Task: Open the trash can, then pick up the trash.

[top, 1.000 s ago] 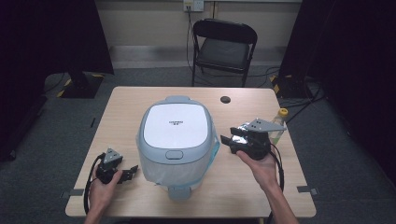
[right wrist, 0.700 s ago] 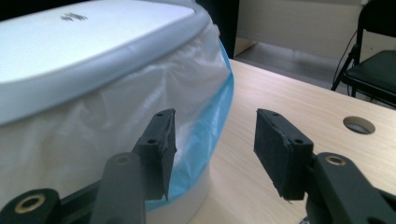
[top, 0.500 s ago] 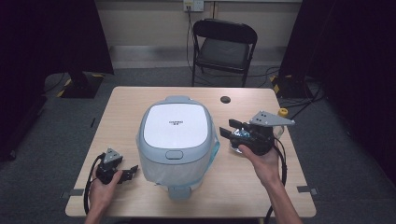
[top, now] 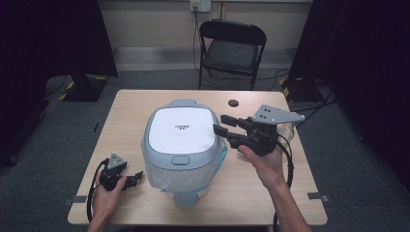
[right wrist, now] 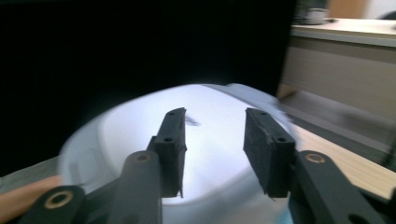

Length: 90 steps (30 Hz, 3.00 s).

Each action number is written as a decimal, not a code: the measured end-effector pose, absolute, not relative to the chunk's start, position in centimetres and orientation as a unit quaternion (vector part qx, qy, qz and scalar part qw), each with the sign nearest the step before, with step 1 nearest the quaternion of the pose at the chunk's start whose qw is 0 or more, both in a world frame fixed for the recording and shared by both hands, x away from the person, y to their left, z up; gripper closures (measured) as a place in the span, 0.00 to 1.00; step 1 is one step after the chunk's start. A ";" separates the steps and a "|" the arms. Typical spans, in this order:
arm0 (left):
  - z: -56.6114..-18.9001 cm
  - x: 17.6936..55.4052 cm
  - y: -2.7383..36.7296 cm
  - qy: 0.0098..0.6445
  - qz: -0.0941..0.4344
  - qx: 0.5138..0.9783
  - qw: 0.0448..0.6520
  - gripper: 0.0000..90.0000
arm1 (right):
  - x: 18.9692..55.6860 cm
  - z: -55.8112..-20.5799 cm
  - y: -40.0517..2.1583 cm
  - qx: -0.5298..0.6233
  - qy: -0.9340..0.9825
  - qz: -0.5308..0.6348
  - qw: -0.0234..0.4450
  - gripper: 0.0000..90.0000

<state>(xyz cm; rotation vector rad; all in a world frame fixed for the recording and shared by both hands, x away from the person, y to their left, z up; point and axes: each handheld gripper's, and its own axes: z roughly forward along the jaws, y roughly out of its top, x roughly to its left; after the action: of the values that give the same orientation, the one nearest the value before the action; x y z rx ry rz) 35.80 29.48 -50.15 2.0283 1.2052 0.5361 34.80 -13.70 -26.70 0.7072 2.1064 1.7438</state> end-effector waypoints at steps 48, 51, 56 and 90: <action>-50.1 35.8 29.5 0.466 0.208 0.785 0.353 0.24 | 32.2 -29.2 -7.9 0.156 0.790 0.590 0.065 0.77; -50.1 35.8 29.5 0.466 0.207 0.784 0.353 0.24 | 32.2 -29.0 -8.5 0.160 0.785 0.595 0.067 0.75; -50.1 35.8 29.5 0.466 0.207 0.785 0.353 0.24 | 32.4 -28.1 -9.9 0.170 0.777 0.600 0.085 0.72; -50.1 35.8 29.5 0.465 0.208 0.785 0.353 0.24 | 38.8 -38.3 -20.0 0.402 0.766 0.465 0.186 0.64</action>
<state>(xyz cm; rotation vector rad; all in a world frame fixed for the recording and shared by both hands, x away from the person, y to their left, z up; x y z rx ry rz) 35.81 29.49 -50.14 2.0296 1.2041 0.5374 38.77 -20.01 -38.27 1.1328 2.1593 1.3105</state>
